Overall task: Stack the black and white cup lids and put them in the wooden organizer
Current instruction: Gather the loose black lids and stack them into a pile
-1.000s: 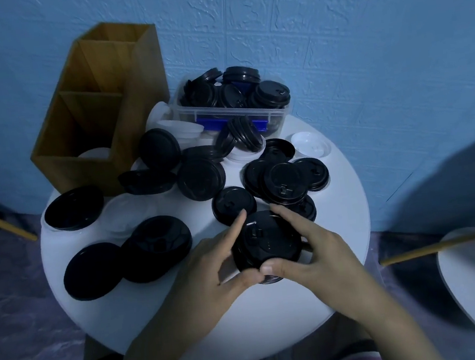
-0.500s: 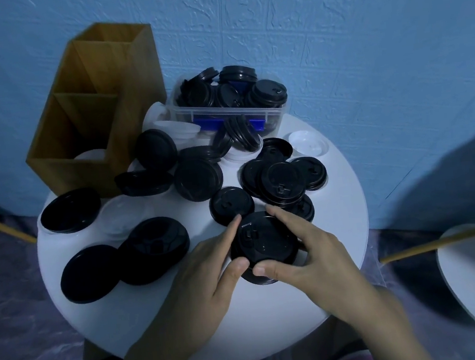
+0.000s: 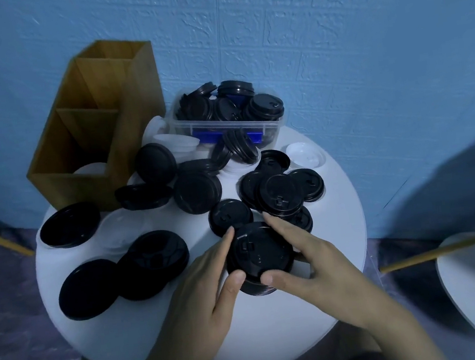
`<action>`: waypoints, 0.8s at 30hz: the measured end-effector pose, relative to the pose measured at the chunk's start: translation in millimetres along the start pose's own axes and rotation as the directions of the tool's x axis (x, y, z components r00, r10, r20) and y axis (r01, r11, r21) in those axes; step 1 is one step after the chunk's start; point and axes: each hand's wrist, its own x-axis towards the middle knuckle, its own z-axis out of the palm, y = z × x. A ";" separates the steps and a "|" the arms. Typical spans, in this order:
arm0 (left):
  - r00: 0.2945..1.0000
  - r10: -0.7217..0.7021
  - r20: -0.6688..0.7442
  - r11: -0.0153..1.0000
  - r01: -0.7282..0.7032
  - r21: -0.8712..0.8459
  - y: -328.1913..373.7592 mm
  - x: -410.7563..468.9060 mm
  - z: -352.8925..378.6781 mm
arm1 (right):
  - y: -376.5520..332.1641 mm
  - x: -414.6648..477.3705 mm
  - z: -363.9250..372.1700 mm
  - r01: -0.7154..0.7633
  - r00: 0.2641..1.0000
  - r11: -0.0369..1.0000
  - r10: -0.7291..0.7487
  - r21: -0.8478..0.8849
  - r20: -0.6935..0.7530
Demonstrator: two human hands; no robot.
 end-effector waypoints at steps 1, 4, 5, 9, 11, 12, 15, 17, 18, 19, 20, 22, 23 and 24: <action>1.000 -0.008 -0.007 1.000 0.008 -0.010 -0.5 0.6 0.0 | 1.2 -0.1 -3.2 0.003 1.000 1.000 -0.002 0.013 -0.004; 0.999 -0.018 -0.029 0.999 0.017 -0.028 0.4 2.2 -1.6 | 3.8 1.2 -6.3 0.011 0.999 1.000 -0.011 0.006 -0.041; 0.999 -0.015 -0.037 0.999 0.014 -0.032 1.8 2.9 -1.8 | 4.2 2.3 -5.9 0.007 0.999 1.000 -0.007 0.018 -0.042; 0.999 -0.010 -0.030 0.997 0.008 -0.071 7.5 7.2 -0.8 | 4.4 11.2 -7.7 0.030 0.999 1.000 -0.030 -0.009 -0.034; 0.998 -0.044 -0.033 0.994 0.040 -0.103 8.9 10.2 -1.0 | 4.5 14.3 -12.2 0.043 0.999 0.999 -0.043 -0.007 0.010; 0.998 -0.062 -0.032 0.990 0.058 -0.126 9.6 11.1 -0.8 | 4.9 15.7 -15.8 0.048 0.998 0.999 -0.048 -0.003 0.038; 0.996 -0.087 -0.032 0.986 0.081 -0.147 8.3 11.6 1.2 | 4.2 22.3 -28.9 0.060 0.998 0.998 -0.061 0.020 0.033; 0.995 -0.086 -0.052 0.990 0.079 -0.118 8.0 11.9 1.9 | 7.0 32.8 -39.3 0.080 0.985 0.993 -0.092 -0.084 -0.147; 0.995 -0.087 -0.055 0.991 0.081 -0.106 7.5 12.2 2.4 | 11.5 40.9 -45.5 0.063 0.967 0.970 -0.118 -0.233 -0.228; 0.995 -0.089 -0.055 0.992 0.083 -0.098 7.3 12.5 2.6 | 14.5 49.4 -51.0 0.040 0.956 0.925 -0.145 -0.378 -0.255; 0.994 -0.092 -0.053 0.992 0.086 -0.093 7.3 12.6 2.8 | 17.2 57.8 -55.1 0.012 0.963 0.878 -0.139 -0.478 -0.231; 0.994 -0.097 -0.046 0.991 0.092 -0.096 8.3 12.1 3.0 | 21.4 71.0 -58.3 -0.038 0.992 0.842 -0.032 -0.538 -0.120; 0.994 -0.099 -0.047 0.990 0.094 -0.101 8.7 11.9 2.6 | 23.6 76.3 -57.0 -0.041 0.997 0.838 -0.003 -0.545 -0.079; 0.994 -0.100 -0.047 0.990 0.094 -0.105 9.2 11.9 2.5 | 25.4 79.9 -55.5 -0.027 0.998 0.835 -0.010 -0.550 -0.064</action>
